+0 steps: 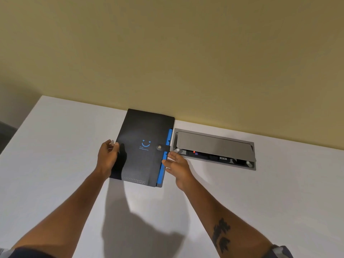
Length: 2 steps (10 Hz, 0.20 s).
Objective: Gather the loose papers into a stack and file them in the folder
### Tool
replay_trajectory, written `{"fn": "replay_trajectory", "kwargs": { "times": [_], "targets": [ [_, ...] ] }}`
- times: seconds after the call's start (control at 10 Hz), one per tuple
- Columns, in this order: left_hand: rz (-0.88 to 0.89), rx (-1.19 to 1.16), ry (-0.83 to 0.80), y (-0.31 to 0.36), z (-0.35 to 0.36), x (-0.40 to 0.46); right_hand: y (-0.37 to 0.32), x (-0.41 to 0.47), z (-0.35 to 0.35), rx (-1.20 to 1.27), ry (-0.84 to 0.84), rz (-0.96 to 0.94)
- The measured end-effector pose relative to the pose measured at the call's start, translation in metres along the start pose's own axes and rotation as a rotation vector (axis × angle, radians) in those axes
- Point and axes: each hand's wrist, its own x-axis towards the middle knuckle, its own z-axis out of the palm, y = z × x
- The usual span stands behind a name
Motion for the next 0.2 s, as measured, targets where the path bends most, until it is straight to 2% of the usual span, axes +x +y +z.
{"fn": "replay_trajectory", "kwargs": {
  "times": [0.2],
  "targets": [
    [0.023, 0.051, 0.058, -0.003, -0.005, -0.014, 0.001, -0.027, -0.010, -0.098, 0.006, -0.009]
  ]
}}
